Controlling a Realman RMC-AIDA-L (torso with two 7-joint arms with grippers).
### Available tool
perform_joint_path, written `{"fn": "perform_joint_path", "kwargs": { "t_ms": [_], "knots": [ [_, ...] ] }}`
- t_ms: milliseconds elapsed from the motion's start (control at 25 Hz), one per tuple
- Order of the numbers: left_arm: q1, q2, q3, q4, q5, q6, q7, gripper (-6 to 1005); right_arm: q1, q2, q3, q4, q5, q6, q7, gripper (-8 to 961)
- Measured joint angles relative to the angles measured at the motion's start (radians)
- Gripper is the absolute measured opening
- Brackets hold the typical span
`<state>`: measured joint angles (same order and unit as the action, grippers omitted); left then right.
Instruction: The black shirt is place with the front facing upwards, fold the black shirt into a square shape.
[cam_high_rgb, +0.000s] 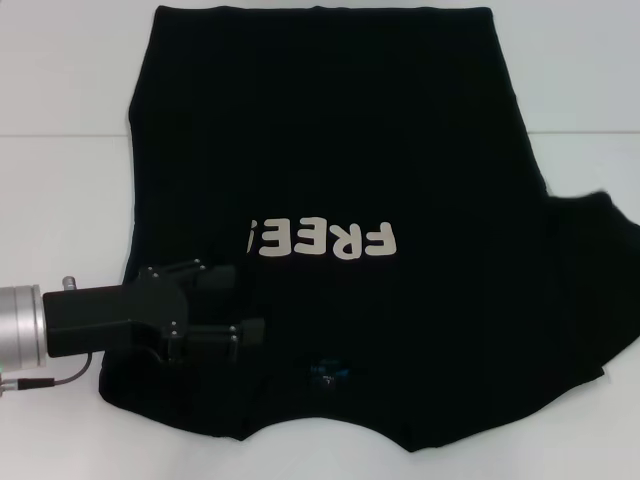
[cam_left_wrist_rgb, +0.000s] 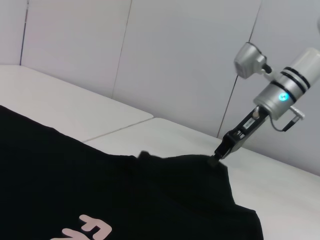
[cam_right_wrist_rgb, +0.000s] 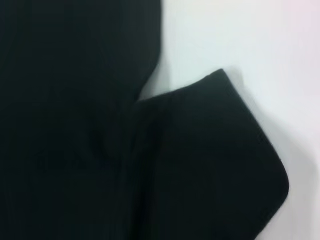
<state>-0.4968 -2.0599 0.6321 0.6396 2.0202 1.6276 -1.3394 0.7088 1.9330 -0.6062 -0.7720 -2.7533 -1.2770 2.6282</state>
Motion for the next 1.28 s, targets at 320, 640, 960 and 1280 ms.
{"fn": "perform_joint_path", "kwargs": {
  "t_ms": [320,640,960,1280],
  "knots": [
    [0.0,0.002,0.0,-0.005,0.0,0.001,-0.011,920,-0.011,-0.006,0.018,-0.033,0.062,-0.017,-0.034,21],
    [0.001,0.004,0.0,-0.002,0.0,0.0,-0.013,919,0.067,0.022,-0.037,-0.048,0.094,-0.053,-0.083,23],
    [0.004,0.005,0.0,-0.002,0.0,0.0,-0.009,920,0.116,0.07,-0.162,-0.069,0.091,-0.06,-0.085,28],
    [0.0,0.004,0.0,-0.003,0.0,-0.008,-0.008,920,0.144,0.093,-0.237,-0.061,0.089,-0.046,-0.084,33]
  ]
}}
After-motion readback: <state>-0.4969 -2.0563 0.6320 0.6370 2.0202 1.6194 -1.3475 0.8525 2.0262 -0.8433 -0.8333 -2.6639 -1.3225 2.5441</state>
